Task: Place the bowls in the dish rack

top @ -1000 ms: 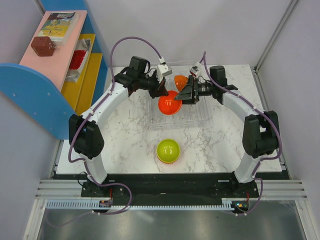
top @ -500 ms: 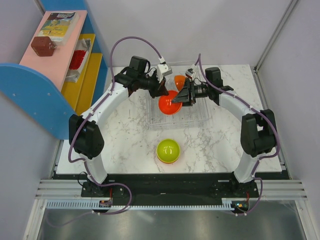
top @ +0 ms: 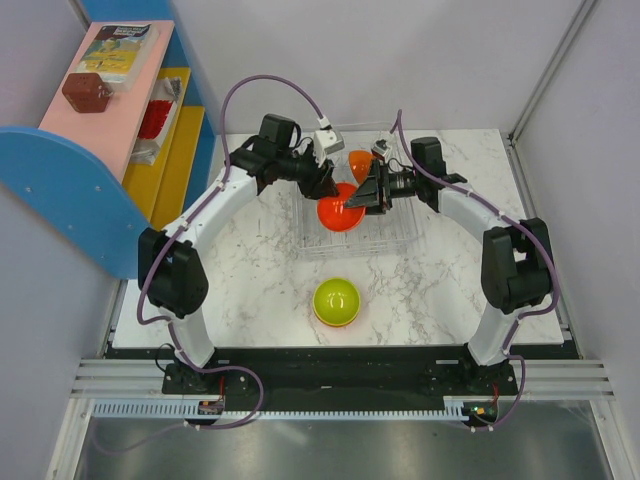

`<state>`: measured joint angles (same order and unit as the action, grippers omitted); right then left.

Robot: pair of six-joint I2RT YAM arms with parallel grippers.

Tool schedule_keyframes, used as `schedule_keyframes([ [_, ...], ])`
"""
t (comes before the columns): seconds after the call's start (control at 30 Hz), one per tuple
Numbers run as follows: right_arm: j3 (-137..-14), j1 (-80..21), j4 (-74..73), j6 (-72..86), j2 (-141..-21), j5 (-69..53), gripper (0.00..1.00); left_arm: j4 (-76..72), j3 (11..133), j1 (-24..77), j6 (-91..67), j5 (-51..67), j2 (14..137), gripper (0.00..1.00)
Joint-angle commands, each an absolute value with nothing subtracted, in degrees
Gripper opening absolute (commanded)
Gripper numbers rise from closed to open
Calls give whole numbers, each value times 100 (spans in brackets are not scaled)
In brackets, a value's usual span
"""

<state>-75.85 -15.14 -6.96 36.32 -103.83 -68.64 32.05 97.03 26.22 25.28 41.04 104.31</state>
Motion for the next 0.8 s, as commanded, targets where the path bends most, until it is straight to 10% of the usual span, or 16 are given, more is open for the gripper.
schedule_keyframes([
  [0.0, -7541, -1512, -343, 3577, -10169, -7067, 0, 3014, 9607, 2628, 2435, 4236, 10301, 54],
  [0.33, -7734, -1336, -1035, 2939, -10151, -6198, 0, 2830, 9379, 1882, 1890, 4719, 9950, 99],
  [0.77, -9105, -1555, -3295, 1109, -10063, -1858, 0, 2909, 7252, 1318, 2407, 4868, 7992, 100],
])
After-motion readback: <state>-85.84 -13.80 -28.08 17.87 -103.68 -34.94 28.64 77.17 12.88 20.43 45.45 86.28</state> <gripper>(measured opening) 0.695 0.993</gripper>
